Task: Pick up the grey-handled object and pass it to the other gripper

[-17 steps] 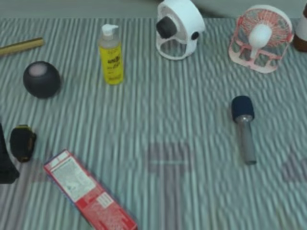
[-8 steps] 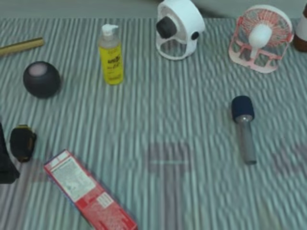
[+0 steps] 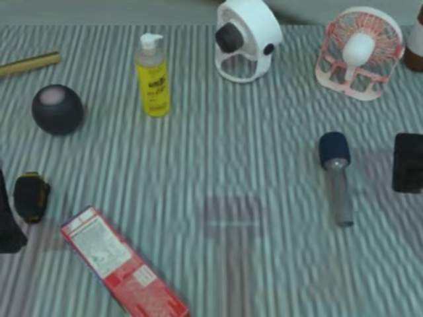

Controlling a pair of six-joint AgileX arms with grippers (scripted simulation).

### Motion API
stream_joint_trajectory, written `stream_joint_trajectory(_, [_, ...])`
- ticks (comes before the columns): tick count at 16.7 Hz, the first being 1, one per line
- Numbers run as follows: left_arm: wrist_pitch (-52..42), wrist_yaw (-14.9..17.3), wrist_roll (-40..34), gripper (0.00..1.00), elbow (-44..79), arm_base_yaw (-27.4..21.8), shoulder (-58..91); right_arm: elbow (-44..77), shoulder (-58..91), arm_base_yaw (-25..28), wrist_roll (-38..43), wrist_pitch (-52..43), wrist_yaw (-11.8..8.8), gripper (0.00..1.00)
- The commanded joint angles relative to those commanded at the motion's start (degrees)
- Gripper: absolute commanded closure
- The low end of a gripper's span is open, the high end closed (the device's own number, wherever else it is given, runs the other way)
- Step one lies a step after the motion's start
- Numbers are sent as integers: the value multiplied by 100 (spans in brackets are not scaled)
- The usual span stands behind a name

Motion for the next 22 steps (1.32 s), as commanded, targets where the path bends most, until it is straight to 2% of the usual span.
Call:
stream_joint_trajectory(6, [0,0,0,0,0,0,0,2068,2832,792,817,-1632,191,0])
stream_joint_trajectory(11, [0,0,0,0,0,0,0,3138,4151,1173,1217,-2340,288,0])
stream_joint_trajectory(18, [0,0,0,0,0,0,0,3248,4287,1192,1257,-2390,293,0])
stream_joint_trajectory(22, [0,0,0,0,0,0,0,2904,4582,1144,1191,-1760,299,0])
